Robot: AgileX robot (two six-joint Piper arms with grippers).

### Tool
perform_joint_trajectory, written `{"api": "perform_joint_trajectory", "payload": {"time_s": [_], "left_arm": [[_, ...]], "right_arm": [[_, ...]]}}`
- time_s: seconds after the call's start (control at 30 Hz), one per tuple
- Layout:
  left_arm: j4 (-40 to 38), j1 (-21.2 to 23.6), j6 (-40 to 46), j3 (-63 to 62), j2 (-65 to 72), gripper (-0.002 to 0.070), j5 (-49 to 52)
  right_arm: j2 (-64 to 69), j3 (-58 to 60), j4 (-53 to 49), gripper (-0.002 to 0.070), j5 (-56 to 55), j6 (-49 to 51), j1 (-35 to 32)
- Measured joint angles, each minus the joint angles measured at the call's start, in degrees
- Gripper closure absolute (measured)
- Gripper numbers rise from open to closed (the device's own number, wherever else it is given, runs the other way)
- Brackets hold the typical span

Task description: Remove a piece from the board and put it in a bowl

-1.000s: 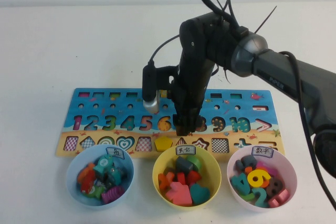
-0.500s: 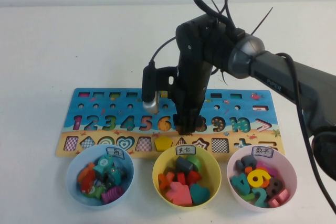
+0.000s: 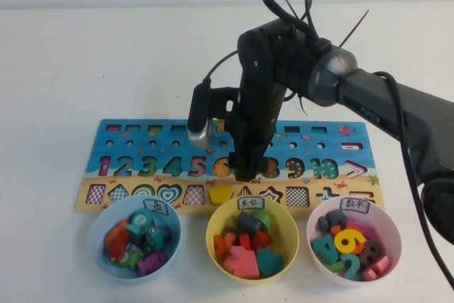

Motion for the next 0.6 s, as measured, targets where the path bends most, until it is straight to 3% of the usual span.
{"api": "perform_joint_trajectory", "payload": {"time_s": [0.33, 0.6], "left_arm": [[0.0, 0.0, 0.0, 0.0, 0.0, 0.0678, 0.0], [0.0, 0.0, 0.0, 0.0, 0.0, 0.0678, 0.0]], "right_arm": [[0.9, 0.0, 0.8, 0.0206, -0.8, 0.0, 0.0], [1.2, 0.0, 1.3, 0.0214, -1.0, 0.0, 0.0]]}}
